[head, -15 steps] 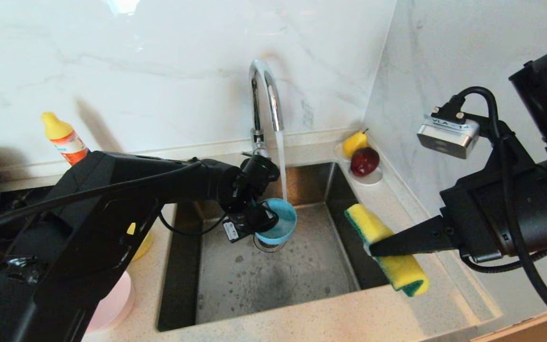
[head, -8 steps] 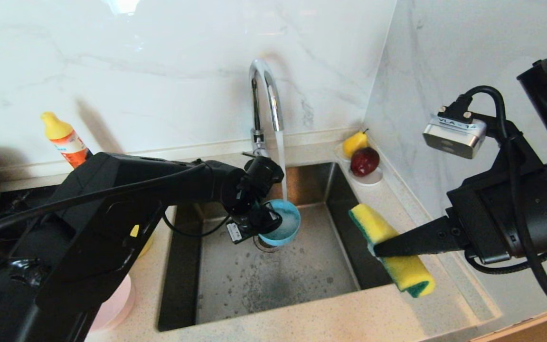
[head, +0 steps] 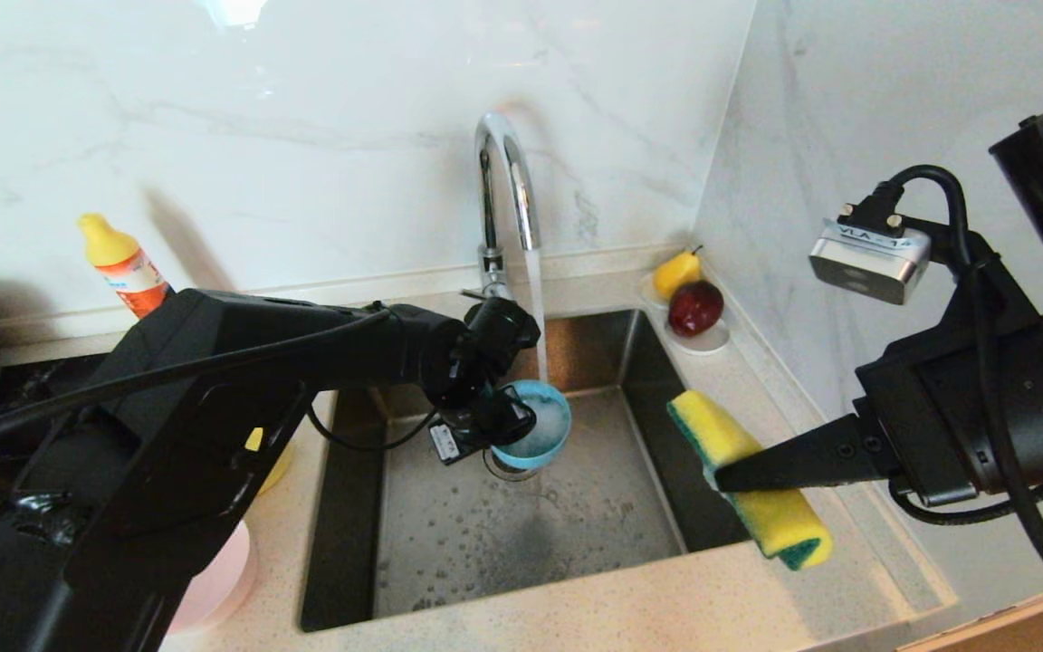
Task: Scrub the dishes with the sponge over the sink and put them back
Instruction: Rinse the bowl
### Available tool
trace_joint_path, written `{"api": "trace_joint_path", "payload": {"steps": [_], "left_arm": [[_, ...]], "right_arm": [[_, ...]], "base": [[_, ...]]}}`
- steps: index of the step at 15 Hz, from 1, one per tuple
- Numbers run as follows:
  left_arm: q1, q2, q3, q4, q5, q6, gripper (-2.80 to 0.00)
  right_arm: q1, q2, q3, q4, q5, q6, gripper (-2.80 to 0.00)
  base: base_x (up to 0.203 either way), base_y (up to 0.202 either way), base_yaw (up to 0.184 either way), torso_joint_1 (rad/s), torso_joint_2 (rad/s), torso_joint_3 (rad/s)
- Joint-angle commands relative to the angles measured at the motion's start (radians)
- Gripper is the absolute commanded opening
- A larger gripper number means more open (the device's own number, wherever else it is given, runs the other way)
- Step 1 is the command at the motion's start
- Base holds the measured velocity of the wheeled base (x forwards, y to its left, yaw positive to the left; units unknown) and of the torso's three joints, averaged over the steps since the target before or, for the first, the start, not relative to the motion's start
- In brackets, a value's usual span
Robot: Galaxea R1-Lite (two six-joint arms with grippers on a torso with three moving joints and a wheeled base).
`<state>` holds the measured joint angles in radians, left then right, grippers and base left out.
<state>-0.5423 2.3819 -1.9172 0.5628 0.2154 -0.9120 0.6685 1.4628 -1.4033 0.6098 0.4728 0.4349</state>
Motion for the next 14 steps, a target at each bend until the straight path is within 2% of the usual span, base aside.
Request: {"api": "trace_joint_path", "payload": {"steps": [1,4,6,8,11,14], "left_arm": [[0.017,-0.027,0.001,0.017,0.004,-0.011,-2.80],[0.034,-0.103,0.026,0.063,0.028,-0.021,-2.80],[0.045,-0.188,0.080,0.063,0.130,-0.010,-2.80],[0.053,-0.281,0.106,0.062,0.169,0.008,-2.80],[0.057,-0.455,0.158,0.019,0.199,0.091,-2.80],[0.059,-0.593,0.288,-0.166,0.233,0.253,-2.80]], "right_arm": [[0.000,0.001,0.003,0.004,0.003,0.002,-2.80],[-0.004,0.001,0.015,0.002,0.003,0.002,-2.80],[-0.024,0.003,0.011,0.002,0.003,0.001,-2.80],[-0.038,0.008,0.015,0.002,0.004,-0.001,-2.80],[-0.049,0.014,0.027,0.001,0.003,-0.001,-2.80],[-0.058,0.014,0.030,0.001,0.003,0.001,-2.80]], "base": [[0.000,0.000,0.000,0.000,0.00,0.000],[0.000,0.000,0.000,0.000,0.00,0.000],[0.000,0.000,0.000,0.000,0.00,0.000],[0.000,0.000,0.000,0.000,0.00,0.000],[0.000,0.000,0.000,0.000,0.00,0.000],[0.000,0.000,0.000,0.000,0.00,0.000]]}}
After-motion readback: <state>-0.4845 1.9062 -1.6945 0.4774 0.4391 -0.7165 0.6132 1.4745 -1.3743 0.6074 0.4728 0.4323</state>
